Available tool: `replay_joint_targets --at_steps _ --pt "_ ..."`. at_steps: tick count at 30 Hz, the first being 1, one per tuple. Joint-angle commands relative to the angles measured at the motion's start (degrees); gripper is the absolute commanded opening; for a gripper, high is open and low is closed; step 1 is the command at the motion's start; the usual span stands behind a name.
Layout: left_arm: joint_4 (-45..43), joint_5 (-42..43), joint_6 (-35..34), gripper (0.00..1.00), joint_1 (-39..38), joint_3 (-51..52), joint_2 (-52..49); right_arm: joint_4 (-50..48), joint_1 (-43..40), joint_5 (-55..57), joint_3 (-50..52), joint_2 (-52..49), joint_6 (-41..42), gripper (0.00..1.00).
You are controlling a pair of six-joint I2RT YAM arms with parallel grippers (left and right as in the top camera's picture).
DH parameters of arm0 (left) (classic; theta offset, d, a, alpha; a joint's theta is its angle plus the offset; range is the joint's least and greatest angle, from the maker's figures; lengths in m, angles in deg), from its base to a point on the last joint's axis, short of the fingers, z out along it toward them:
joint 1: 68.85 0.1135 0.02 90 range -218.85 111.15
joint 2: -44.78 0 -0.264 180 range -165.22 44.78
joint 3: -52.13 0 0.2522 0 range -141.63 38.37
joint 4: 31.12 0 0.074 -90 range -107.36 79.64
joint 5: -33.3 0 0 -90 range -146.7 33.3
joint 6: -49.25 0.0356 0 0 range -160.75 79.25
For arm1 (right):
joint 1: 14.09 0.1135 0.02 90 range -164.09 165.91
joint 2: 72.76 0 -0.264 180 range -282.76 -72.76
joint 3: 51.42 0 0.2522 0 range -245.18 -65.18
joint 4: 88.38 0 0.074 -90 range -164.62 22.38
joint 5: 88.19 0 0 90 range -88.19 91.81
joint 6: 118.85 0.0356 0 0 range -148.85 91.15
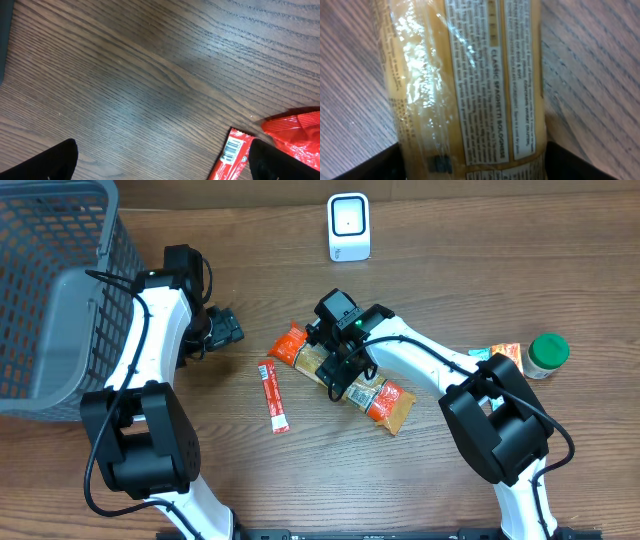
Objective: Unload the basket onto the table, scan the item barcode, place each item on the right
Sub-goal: 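Hold the spaghetti packet low over the table with the right gripper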
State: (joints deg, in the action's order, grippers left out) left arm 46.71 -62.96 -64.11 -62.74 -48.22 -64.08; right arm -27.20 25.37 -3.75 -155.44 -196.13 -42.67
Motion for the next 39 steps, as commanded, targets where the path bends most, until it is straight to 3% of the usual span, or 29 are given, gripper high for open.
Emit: replay_joint_targets --at_steps 1,5,9,15,23,25,32,39 --pt "-0.04 -0.28 1.53 1.00 -0.13 -0.11 0.96 -0.22 0.07 0.55 0.37 0.24 -0.22 0.75" --pt "-0.04 -0.31 1.53 1.00 -0.13 -0.11 0.96 0.72 0.07 0.52 0.37 0.24 -0.17 0.57" --pt "-0.04 -0.28 1.53 1.00 -0.13 -0.11 0.96 2.95 0.07 0.55 0.00 0.26 -0.17 0.54" --pt "-0.07 -0.31 1.53 1.00 -0.13 -0.11 0.96 4.28 0.07 0.48 -0.46 0.26 -0.15 0.32" --pt "-0.04 -0.28 1.53 1.00 -0.13 -0.11 0.96 4.92 0.07 0.33 -0.52 0.26 -0.17 0.29" --pt "-0.04 -0.28 1.53 1.00 -0.13 -0.11 0.96 5.68 0.07 0.35 -0.76 0.26 -0.20 0.17" --pt "-0.07 -0.31 1.53 1.00 -0.13 -0.11 0.96 8.55 0.07 0.35 -4.44 1.33 -0.15 0.04" --pt "-0.04 -0.31 1.53 1.00 -0.13 -0.11 0.96 13.09 0.13 3.28 -8.20 7.43 -0.17 0.04"
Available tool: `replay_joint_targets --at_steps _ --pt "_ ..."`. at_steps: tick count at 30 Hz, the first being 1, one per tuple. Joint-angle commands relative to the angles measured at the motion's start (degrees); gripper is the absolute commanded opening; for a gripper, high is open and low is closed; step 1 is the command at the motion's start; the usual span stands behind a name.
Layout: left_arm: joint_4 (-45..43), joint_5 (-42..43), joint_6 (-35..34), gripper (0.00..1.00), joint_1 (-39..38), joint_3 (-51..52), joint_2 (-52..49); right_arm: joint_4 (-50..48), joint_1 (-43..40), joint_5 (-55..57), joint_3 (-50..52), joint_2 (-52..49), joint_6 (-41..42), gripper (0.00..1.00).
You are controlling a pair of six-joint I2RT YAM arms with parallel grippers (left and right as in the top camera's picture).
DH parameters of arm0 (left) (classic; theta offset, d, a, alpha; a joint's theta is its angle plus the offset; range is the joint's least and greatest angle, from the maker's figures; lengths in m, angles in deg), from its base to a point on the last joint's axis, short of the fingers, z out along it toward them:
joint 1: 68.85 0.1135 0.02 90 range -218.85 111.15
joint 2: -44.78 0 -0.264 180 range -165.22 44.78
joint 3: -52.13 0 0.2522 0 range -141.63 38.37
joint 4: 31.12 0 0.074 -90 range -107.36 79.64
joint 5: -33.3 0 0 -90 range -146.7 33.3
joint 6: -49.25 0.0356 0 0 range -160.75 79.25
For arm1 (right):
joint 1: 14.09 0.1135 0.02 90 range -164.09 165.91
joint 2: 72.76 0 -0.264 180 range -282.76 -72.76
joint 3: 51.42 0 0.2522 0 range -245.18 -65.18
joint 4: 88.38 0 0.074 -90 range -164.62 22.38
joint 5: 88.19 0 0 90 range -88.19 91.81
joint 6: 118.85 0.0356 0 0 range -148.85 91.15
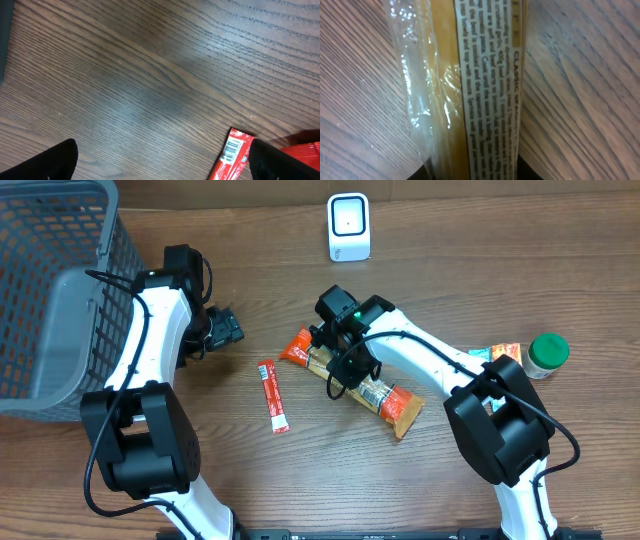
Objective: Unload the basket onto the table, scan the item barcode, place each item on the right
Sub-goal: 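Hold the spaghetti packet low over the table with the right gripper, then lift the spaghetti packet up toward the white scanner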
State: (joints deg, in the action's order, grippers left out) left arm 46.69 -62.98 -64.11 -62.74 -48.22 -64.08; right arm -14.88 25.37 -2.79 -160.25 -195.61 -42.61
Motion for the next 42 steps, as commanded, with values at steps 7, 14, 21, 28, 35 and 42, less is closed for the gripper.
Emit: replay_joint_targets --at_steps 7,14,21,28,35,42 --pt "-0.04 -0.26 1.53 1.00 -0.13 -0.11 0.96 4.96 0.11 3.91 -3.39 16.39 -0.20 0.04" --pt "-0.02 -0.28 1.53 1.00 -0.13 -0.11 0.96 6.03 0.11 4.13 -3.37 17.99 0.39 0.04" --pt "-0.02 -0.26 1.51 1.00 -0.13 -0.11 0.96 6.08 0.11 4.11 -3.39 18.01 0.44 0.04" --pt "-0.04 -0.28 1.53 1.00 -0.13 -0.11 0.96 6.62 0.11 1.51 -3.39 18.01 0.44 0.04" --pt "-0.04 -0.28 1.53 1.00 -0.13 -0.11 0.96 5.75 0.09 3.37 -3.39 18.01 0.39 0.04" --pt "-0.02 -0.28 1.53 1.00 -0.13 -0.11 0.96 6.62 0.11 15.41 -14.73 18.67 0.24 0.03"
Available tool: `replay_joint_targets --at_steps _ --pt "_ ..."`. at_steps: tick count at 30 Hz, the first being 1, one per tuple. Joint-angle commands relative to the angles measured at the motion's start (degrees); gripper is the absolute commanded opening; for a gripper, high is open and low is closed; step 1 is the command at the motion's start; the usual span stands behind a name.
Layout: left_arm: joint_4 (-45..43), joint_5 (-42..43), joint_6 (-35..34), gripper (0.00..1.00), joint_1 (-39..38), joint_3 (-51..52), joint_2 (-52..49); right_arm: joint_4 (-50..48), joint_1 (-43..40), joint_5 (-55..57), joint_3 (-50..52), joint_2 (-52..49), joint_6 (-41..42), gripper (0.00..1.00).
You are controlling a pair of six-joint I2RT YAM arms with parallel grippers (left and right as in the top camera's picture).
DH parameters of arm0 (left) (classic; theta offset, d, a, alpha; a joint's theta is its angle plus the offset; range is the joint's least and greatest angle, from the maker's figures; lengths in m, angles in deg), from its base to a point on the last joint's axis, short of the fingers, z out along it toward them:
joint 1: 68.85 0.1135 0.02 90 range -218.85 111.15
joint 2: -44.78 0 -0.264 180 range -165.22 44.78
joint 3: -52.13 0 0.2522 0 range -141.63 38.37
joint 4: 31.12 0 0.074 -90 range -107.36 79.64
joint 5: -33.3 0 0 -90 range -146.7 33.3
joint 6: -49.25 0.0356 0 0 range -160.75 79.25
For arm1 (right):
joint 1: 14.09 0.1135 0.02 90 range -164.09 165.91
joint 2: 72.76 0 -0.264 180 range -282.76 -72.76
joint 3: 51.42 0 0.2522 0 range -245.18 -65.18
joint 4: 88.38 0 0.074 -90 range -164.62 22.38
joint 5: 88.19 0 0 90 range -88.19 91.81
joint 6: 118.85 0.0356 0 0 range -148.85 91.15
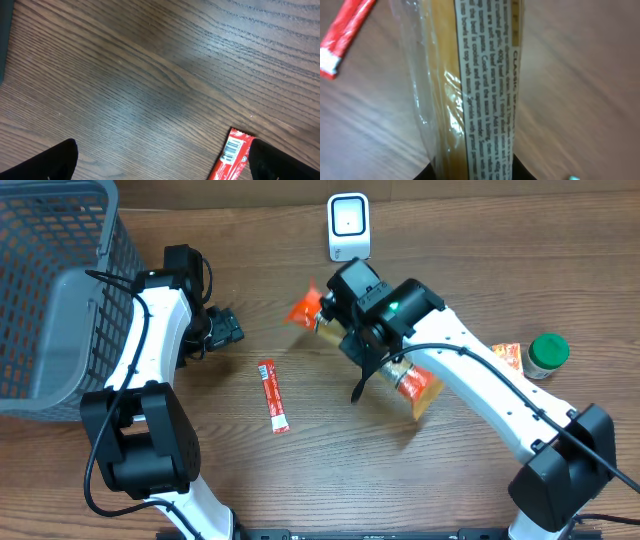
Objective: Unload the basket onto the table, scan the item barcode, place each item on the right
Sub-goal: 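Lift the spaghetti packet up toward the white scanner, then hold the spaghetti packet in front of the white scanner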
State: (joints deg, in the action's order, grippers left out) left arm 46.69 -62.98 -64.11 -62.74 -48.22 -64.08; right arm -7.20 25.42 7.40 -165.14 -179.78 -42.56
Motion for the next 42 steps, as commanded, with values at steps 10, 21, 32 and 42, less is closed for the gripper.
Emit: replay_joint_targets --at_steps 10,21,32,42 --pt "-0.02 -0.26 1.53 1.00 -0.13 -0.11 0.96 1.75 0.04 16.81 -25.88 2.67 -9.01 0.03" --pt "-0.02 -0.26 1.53 1.00 -0.13 -0.11 0.96 -5.62 0.07 22.36 -29.33 -5.53 -22.18 0.03" --pt "-0.02 -0.28 1.53 1.00 -0.13 -0.11 0.96 -32.00 0.07 27.23 -29.31 -16.35 -42.95 0.03" --pt "-0.02 -0.28 1.53 1.00 -0.13 -0.11 0.96 -51.80 -0.07 28.06 -29.31 -24.41 -56.22 0.03"
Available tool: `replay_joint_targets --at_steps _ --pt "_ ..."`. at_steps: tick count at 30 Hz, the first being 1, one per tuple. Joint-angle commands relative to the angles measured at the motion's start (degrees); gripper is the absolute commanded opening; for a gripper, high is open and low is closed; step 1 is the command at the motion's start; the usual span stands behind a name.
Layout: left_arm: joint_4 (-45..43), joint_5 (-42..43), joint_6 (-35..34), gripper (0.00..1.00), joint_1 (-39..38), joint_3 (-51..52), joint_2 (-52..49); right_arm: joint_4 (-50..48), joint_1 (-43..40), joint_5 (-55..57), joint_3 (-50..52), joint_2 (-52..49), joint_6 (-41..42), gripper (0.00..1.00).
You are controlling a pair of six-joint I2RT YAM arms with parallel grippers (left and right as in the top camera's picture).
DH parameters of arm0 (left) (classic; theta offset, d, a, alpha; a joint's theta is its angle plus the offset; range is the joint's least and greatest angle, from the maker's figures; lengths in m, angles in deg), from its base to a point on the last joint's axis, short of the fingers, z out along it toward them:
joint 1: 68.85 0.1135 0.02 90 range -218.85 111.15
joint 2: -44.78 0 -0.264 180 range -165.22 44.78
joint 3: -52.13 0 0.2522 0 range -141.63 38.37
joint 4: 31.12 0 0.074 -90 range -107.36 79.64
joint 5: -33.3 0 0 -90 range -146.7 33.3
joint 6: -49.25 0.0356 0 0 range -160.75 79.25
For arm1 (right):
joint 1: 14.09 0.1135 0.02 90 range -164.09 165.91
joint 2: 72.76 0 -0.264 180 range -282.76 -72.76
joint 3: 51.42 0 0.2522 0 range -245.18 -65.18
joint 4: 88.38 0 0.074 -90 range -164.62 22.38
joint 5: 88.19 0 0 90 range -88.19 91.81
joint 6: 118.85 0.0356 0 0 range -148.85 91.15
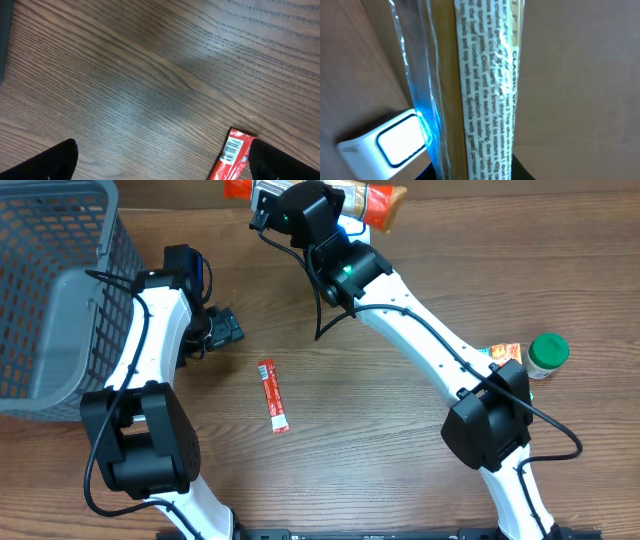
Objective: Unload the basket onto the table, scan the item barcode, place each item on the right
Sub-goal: 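Hold the spaghetti packet in front of the white scanner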
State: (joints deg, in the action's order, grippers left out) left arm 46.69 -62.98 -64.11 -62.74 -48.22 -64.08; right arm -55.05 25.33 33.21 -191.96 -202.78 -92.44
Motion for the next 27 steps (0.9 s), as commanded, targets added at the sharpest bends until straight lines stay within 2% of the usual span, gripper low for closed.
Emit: replay_joint_targets --at_steps 1,6,11,17,27 --pt "-0.02 -0.26 1.53 1.00 -0.13 -0.11 0.96 -5.97 -0.09 2.23 -2.49 -2.40 -7.91 0.03" --pt "-0.04 -0.26 1.53 1.00 -0.13 -0.11 0.96 -19.45 -1.27 2.01 -2.49 -7.26 -8.92 0.03" --pt "-0.02 -0.26 1.53 1.00 -0.13 -0.11 0.96 -28.79 -3.19 1.97 -2.49 -10.43 -8.92 0.03" --pt "-0.02 -0.26 1.53 1.00 -0.13 -0.11 0.96 -30.49 -5.55 1.29 -2.27 -12.48 -8.68 0.03" --pt "-0.04 -0.26 1.53 1.00 -0.13 -0.11 0.96 -41.90 -6.05 -0.26 -2.23 -16.85 -8.68 0.03"
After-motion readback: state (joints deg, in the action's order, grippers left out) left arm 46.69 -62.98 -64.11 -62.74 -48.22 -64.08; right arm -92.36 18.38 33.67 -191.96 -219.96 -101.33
